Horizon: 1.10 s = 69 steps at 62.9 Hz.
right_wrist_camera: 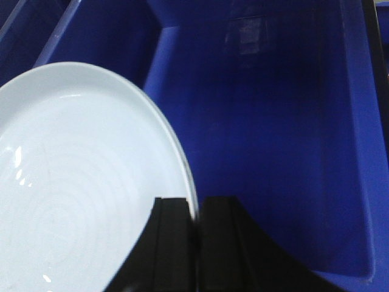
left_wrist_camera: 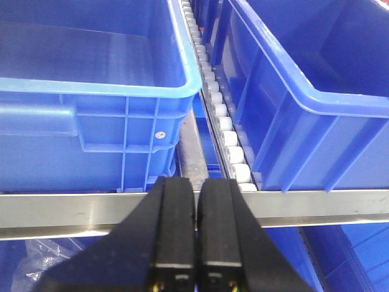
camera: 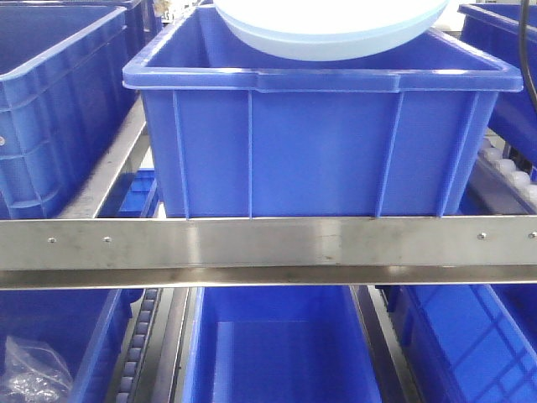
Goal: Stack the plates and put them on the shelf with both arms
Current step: 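Lower the plates with the right gripper into the upper blue crate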
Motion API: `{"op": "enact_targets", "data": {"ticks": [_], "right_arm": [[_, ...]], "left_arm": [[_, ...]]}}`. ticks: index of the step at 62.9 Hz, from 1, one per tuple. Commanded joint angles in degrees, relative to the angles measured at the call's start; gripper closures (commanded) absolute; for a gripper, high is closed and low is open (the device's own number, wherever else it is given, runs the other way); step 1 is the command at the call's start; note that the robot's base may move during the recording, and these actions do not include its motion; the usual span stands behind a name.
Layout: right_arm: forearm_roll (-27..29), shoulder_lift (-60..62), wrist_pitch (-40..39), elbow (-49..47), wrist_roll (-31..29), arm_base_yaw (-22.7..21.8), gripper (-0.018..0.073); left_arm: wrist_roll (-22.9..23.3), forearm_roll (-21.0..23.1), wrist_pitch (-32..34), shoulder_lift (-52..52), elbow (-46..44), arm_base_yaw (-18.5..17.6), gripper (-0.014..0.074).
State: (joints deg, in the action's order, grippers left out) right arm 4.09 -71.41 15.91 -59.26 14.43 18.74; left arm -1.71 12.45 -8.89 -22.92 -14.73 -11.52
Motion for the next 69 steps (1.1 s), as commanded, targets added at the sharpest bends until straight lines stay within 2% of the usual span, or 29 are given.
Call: {"op": "enact_targets", "data": {"ticks": [1,69], "right_arm": [[-0.07,2.01,-5.13,-2.26,-0.13,-0.12,0.0508],[-0.07,2.01,-5.13,-2.26,-0.13,-0.12,0.0508]], "left_arm": [[0.26,0.31,5.08,-0.20,-1.74,-0.25,0.0510],[0.26,0.31,5.08,-0.20,-1.74,-0.25,0.0510]]}}
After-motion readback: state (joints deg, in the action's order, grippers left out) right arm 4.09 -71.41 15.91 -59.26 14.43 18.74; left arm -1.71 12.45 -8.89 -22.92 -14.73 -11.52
